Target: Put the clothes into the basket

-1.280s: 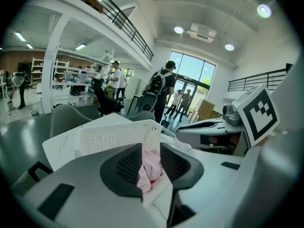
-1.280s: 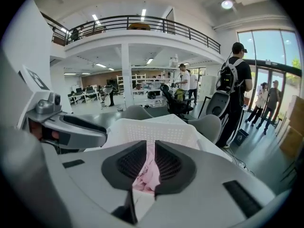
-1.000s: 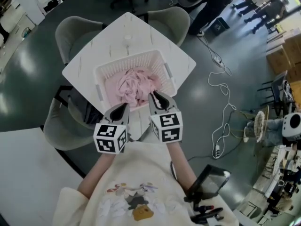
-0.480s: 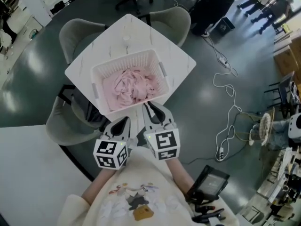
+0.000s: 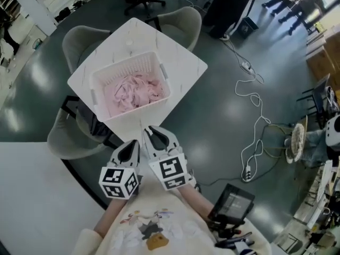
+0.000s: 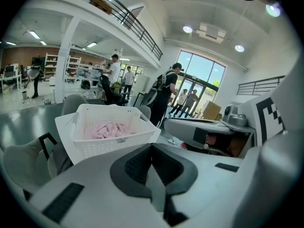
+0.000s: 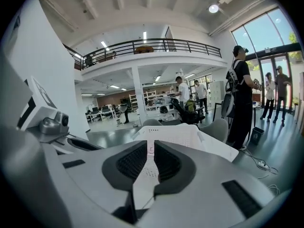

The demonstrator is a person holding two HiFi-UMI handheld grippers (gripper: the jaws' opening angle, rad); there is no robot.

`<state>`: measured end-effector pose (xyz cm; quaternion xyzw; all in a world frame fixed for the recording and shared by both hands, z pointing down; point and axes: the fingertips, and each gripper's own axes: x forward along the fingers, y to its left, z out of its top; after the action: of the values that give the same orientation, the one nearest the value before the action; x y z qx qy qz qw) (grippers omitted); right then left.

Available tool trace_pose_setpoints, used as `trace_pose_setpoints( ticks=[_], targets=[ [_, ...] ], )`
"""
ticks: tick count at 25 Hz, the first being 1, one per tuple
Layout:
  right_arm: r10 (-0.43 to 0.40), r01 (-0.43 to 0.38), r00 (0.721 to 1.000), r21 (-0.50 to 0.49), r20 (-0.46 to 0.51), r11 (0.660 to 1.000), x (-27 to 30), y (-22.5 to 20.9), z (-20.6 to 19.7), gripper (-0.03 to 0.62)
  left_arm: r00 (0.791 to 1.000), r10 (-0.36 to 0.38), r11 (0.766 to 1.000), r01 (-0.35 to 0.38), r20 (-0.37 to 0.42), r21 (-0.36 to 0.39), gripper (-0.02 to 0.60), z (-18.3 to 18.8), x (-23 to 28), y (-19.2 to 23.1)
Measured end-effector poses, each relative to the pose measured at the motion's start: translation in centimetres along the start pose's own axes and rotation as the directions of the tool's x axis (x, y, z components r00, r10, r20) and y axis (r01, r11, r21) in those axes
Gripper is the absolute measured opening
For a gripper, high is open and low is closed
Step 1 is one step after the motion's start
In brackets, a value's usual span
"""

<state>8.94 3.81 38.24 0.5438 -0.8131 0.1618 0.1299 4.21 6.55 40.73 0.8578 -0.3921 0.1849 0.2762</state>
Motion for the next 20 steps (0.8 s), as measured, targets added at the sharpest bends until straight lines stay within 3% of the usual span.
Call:
trace_pose_setpoints(
  ticks=[4, 8, 12, 20],
  targets=[
    [0.054, -0.054, 0.999, 0.023, -0.003, 0.998, -1.8, 1.6, -0.9, 0.051, 0.999, 0.032, 0.999, -0.032, 0.001, -0.001, 0.009, -1.8, -1.7, -1.2],
    [0.120, -0.119, 0.993, 0.040, -0.023, 0.992, -3.4, 3.7, -3.2, 0.049, 0.999, 0.037, 0.997, -0.036, 0.014, -0.073, 0.009, -3.7, -3.1, -2.1],
    [0.125, -0.121, 0.991, 0.075, -0.042, 0.990, -4.4, 3.8, -5.2, 0.049, 1.000, 0.019, 0.998, -0.018, 0.014, -0.065, 0.010, -5.0, -3.4, -3.4],
    [0.115, -0.113, 0.993, 0.044, -0.040, 0.993, -7.2, 4.7, -7.5, 0.036, 1.000, -0.020, 0.993, 0.022, 0.013, -0.115, 0.009, -8.6, -3.8, -4.8]
  ],
)
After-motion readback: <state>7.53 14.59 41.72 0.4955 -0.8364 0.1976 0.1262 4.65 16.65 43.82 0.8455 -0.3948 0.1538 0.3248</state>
